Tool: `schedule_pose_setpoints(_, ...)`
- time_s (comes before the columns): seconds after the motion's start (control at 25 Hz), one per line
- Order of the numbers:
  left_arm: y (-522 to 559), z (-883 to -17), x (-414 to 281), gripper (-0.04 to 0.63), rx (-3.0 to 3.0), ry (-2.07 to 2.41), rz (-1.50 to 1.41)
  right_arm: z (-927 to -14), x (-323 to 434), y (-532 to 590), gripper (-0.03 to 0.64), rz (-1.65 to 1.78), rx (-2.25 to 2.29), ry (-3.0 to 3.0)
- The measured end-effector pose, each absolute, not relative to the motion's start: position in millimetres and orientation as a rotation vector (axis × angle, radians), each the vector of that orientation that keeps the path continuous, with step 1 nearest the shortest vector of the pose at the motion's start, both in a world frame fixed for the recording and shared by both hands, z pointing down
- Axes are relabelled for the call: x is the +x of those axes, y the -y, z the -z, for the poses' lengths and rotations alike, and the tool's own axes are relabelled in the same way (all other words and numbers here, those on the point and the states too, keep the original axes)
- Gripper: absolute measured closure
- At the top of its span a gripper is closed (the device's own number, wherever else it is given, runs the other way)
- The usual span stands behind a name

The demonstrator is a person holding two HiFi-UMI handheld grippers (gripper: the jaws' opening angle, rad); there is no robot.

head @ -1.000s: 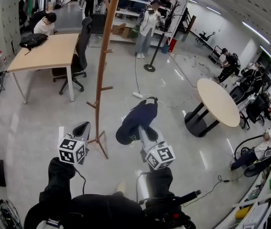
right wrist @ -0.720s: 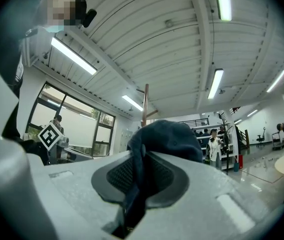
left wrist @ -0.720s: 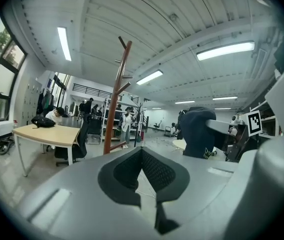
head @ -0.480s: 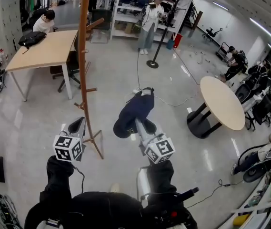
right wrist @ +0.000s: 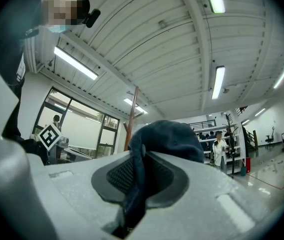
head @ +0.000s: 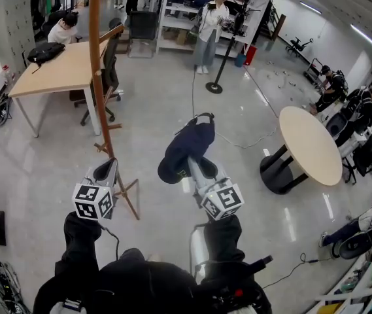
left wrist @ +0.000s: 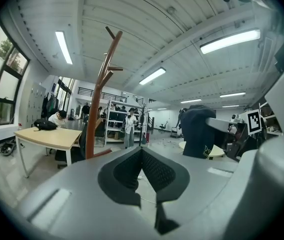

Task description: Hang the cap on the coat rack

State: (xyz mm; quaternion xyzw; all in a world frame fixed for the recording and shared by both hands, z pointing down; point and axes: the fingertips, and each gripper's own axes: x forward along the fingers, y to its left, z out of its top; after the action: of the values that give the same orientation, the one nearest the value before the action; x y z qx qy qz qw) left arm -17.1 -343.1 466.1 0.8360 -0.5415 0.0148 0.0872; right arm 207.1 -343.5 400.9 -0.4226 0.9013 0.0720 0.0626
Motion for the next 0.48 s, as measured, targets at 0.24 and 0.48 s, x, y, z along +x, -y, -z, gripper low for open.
schedule_pose_setpoints(0.24,353.4,-464.4,-10.3,0.594,2.48,1.636,-0.041,-394.6,204.1,351.8,0.578,-0.282,-1.16,-2.794)
schedule_pose_setpoints(0.48,364.4,-460.9,-13.4,0.594,2.469,1.686,-0.016,-392.8,199.0,366.2,0.578,-0.33,-1.12,-2.802)
